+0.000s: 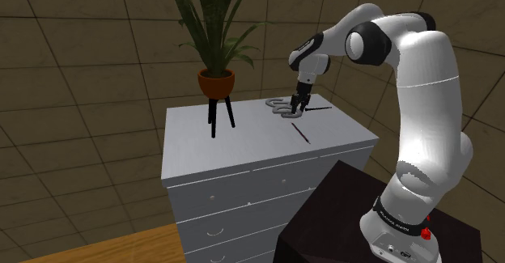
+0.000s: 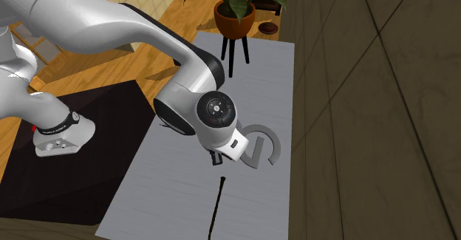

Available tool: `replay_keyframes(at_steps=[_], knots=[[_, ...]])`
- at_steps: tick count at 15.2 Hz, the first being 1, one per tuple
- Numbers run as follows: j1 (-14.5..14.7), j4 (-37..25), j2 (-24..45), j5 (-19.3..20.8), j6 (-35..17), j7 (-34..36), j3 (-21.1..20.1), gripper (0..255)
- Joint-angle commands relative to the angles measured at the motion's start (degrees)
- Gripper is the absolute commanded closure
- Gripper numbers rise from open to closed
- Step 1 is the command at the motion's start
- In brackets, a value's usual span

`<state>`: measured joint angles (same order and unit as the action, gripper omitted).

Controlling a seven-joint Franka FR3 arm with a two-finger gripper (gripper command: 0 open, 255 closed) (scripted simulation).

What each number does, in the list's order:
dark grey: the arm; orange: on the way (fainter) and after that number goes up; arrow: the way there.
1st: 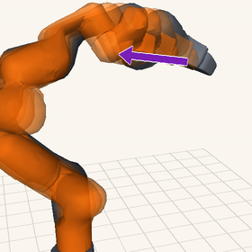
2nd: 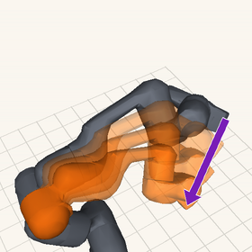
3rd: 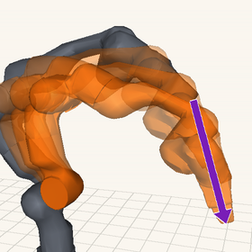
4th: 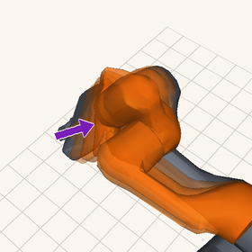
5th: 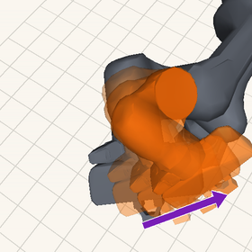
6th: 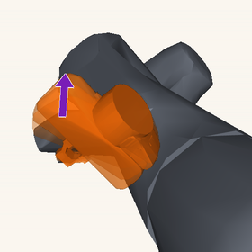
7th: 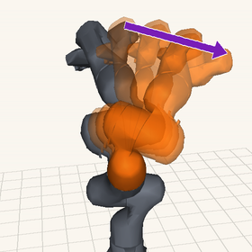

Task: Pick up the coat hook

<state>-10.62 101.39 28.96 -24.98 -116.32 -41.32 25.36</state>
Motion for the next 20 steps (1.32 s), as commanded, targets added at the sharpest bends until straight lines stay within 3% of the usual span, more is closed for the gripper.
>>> replay_keyframes(at_steps=[1, 5, 20], knots=[[0.0, 0.0, 0.1, 0.0, -0.1, 0.0, 0.0, 255], [-0.1, -0.2, 0.2, 0.0, 0.0, -0.1, 0.0, 255], [0.7, -3.9, -5.4, 3.5, 8.5, 3.2, 1.7, 255]])
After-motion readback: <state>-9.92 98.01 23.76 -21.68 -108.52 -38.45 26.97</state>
